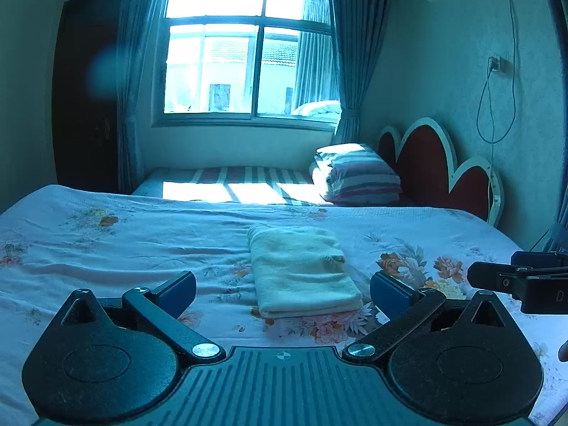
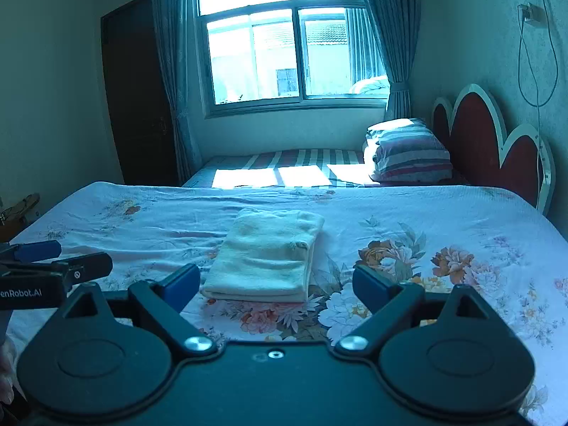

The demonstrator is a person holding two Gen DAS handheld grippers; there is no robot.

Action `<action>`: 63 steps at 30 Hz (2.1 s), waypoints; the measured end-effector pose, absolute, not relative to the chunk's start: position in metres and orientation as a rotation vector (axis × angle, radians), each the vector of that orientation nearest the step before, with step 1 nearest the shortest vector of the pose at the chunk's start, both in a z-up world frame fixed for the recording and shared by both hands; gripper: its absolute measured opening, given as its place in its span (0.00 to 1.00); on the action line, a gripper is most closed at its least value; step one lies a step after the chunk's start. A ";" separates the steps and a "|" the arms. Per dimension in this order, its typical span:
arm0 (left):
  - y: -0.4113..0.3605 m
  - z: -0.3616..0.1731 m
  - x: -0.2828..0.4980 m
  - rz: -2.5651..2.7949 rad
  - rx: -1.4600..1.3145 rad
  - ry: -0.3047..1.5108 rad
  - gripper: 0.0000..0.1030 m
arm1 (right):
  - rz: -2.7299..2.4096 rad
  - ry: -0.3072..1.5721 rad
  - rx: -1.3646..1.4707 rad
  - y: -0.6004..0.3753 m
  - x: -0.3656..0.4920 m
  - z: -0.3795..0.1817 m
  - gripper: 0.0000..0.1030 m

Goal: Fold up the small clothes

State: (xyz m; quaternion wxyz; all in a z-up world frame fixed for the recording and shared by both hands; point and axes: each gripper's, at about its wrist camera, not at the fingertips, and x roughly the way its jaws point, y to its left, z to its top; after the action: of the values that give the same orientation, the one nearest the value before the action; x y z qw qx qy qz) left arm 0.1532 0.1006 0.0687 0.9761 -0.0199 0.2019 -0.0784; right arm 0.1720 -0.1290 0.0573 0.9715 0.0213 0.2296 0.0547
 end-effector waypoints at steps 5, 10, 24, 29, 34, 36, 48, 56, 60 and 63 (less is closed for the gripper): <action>0.103 0.072 0.126 -0.152 -0.022 0.384 1.00 | 0.116 0.450 0.031 -0.119 0.150 0.061 0.90; 0.104 0.073 0.112 -0.154 -0.015 0.379 1.00 | 0.126 0.441 0.033 -0.110 0.135 0.058 0.90; 0.094 0.071 0.111 -0.177 -0.022 0.373 1.00 | 0.110 0.426 0.025 -0.109 0.129 0.061 0.91; 0.091 0.070 0.116 -0.176 -0.028 0.375 1.00 | 0.106 0.429 0.016 -0.109 0.131 0.061 0.91; 0.090 0.070 0.117 -0.170 -0.028 0.378 1.00 | 0.104 0.428 0.012 -0.110 0.133 0.062 0.91; 0.091 0.069 0.117 -0.168 -0.028 0.378 1.00 | 0.105 0.429 0.011 -0.110 0.133 0.062 0.91; 0.086 0.069 0.119 -0.178 -0.026 0.376 1.00 | 0.100 0.430 0.013 -0.114 0.138 0.060 0.91; 0.084 0.068 0.120 -0.186 -0.024 0.369 1.00 | 0.093 0.429 0.016 -0.114 0.136 0.058 0.91; 0.083 0.067 0.121 -0.185 -0.018 0.372 1.00 | 0.089 0.431 0.016 -0.115 0.136 0.057 0.91; 0.081 0.066 0.122 -0.184 -0.014 0.375 1.00 | 0.088 0.431 0.015 -0.116 0.136 0.057 0.91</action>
State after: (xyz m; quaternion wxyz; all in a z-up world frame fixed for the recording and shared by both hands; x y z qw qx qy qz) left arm 0.1219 0.0810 0.0663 0.9783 -0.0069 0.1859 -0.0913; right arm 0.1358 -0.1159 0.0571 0.9759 0.0074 0.2135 0.0439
